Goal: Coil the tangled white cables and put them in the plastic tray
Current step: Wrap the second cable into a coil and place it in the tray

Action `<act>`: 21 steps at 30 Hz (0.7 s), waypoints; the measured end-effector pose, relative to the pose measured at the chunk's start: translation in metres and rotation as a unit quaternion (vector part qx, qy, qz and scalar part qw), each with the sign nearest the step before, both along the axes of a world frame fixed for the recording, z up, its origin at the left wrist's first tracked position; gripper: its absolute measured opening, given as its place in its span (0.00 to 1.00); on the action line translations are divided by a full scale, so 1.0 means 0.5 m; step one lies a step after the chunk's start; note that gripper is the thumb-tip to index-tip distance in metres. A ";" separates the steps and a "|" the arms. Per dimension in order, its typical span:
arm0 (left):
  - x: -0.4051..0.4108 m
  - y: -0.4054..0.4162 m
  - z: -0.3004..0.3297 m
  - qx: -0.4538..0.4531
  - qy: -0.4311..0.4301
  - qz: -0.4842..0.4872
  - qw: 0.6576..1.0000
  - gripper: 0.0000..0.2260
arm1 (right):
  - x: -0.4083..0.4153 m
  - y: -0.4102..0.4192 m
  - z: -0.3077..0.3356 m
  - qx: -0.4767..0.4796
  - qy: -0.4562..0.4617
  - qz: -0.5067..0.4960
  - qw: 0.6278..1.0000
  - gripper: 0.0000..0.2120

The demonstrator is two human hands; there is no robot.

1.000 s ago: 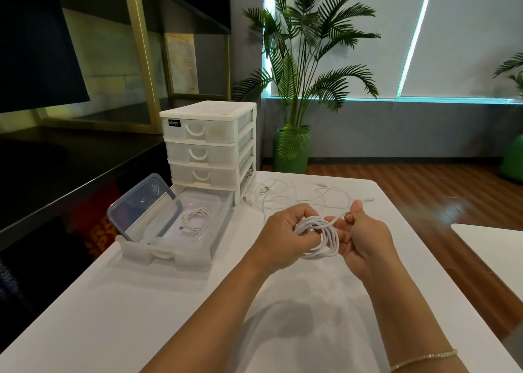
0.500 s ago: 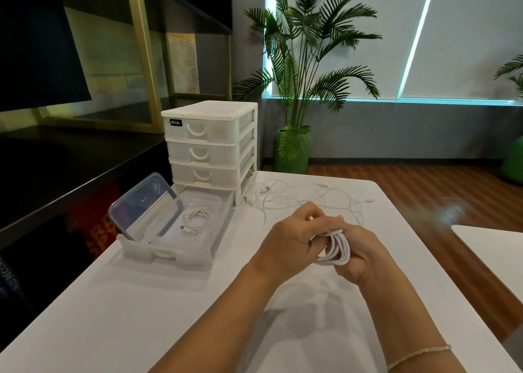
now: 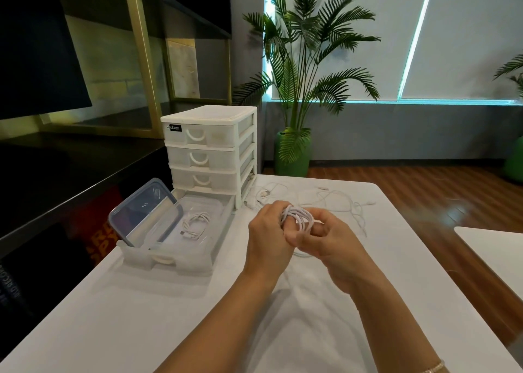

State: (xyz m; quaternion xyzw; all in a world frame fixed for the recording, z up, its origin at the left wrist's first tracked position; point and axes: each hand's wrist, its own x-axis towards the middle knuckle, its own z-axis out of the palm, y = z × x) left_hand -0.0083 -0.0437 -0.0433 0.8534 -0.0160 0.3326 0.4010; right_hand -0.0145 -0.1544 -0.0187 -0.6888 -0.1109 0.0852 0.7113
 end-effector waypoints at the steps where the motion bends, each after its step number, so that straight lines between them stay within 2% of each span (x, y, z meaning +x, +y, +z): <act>1: 0.001 -0.002 0.000 -0.011 0.014 0.003 1.000 0.11 | -0.002 0.002 -0.001 -0.002 -0.011 -0.011 1.000 0.18; 4: 0.005 -0.007 0.003 -0.070 0.055 0.010 0.996 0.10 | 0.005 0.001 -0.007 -0.024 -0.040 -0.049 0.998 0.16; 9: 0.005 -0.008 0.013 -0.186 0.137 -0.037 0.972 0.08 | 0.023 0.004 -0.025 -0.143 -0.127 -0.148 0.970 0.16; 11: 0.009 -0.003 0.017 -0.285 0.173 -0.082 0.939 0.05 | 0.026 -0.001 -0.025 -0.169 -0.158 -0.179 0.956 0.16; 14: 0.008 0.006 0.026 -0.400 0.241 -0.164 0.869 0.04 | 0.025 -0.011 -0.024 -0.191 -0.187 -0.215 0.939 0.14; 16: 0.005 0.015 0.033 -0.457 0.261 -0.216 0.822 0.02 | 0.023 -0.017 -0.022 -0.192 -0.186 -0.229 0.936 0.11; 18: 0.003 0.023 0.037 -0.505 0.267 -0.245 0.783 0.04 | 0.023 -0.018 -0.019 -0.192 -0.184 -0.230 0.936 0.08; 21: 0.002 0.025 0.038 -0.561 0.276 -0.254 0.738 0.04 | 0.018 -0.015 -0.015 -0.205 -0.209 -0.211 0.933 0.09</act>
